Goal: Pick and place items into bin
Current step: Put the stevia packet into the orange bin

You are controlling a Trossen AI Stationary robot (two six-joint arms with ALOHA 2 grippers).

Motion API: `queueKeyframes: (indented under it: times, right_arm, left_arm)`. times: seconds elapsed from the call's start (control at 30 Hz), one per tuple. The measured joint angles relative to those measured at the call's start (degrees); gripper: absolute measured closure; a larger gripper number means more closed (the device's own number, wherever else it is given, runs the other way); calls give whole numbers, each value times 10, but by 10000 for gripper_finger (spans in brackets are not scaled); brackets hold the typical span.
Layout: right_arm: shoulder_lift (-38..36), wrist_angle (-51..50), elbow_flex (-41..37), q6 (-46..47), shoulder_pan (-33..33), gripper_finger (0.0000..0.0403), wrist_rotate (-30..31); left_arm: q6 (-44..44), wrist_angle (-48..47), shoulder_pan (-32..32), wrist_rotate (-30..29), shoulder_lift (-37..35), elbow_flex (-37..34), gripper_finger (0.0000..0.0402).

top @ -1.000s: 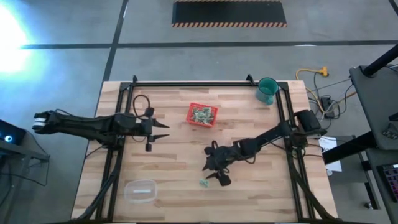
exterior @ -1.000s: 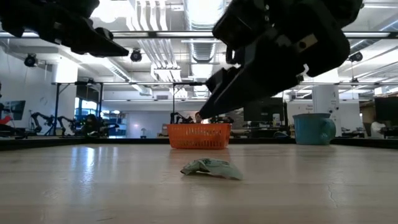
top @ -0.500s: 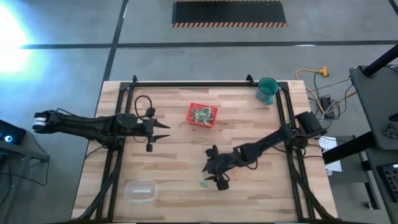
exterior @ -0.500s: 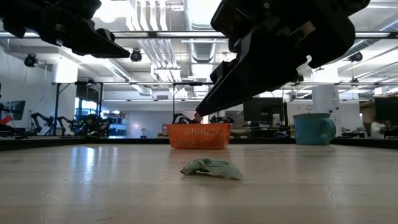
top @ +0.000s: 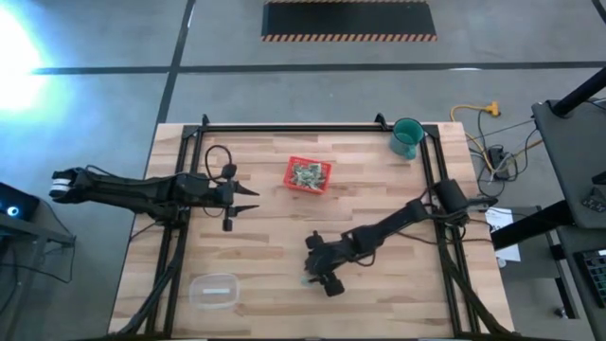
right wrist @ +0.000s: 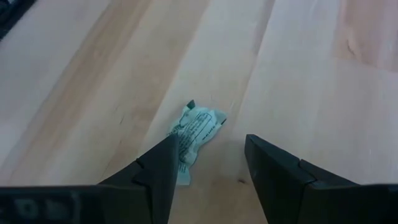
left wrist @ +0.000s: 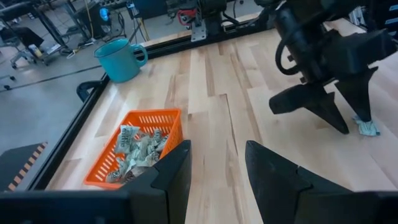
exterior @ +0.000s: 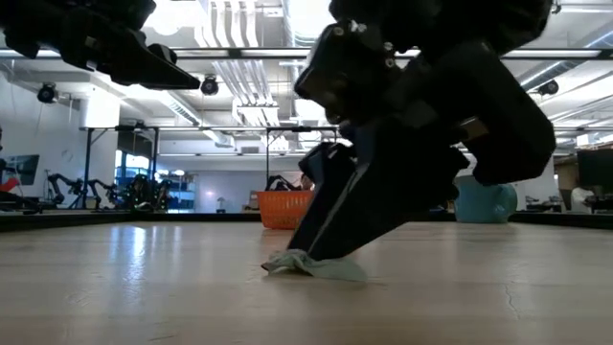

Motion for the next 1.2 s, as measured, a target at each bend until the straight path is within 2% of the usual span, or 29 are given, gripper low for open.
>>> queueKeyframes:
  times: [0.2, 0.5, 1.0, 1.2]
  right_arm:
    - [28, -101, 67, -2, 0, 225, -1]
    - [28, -112, 76, -17, 0, 235, -1]
    - [28, -112, 75, -71, 1, 384, -6]
    - [26, -112, 74, -84, 3, 394, -2]
  left_arm:
    - [0, -2, 0, 0, 0, 0, 267]
    - [0, 0, 0, 0, 0, 0, 267]
    - [0, 0, 0, 0, 0, 0, 267]
    - [0, 0, 0, 0, 0, 0, 267]
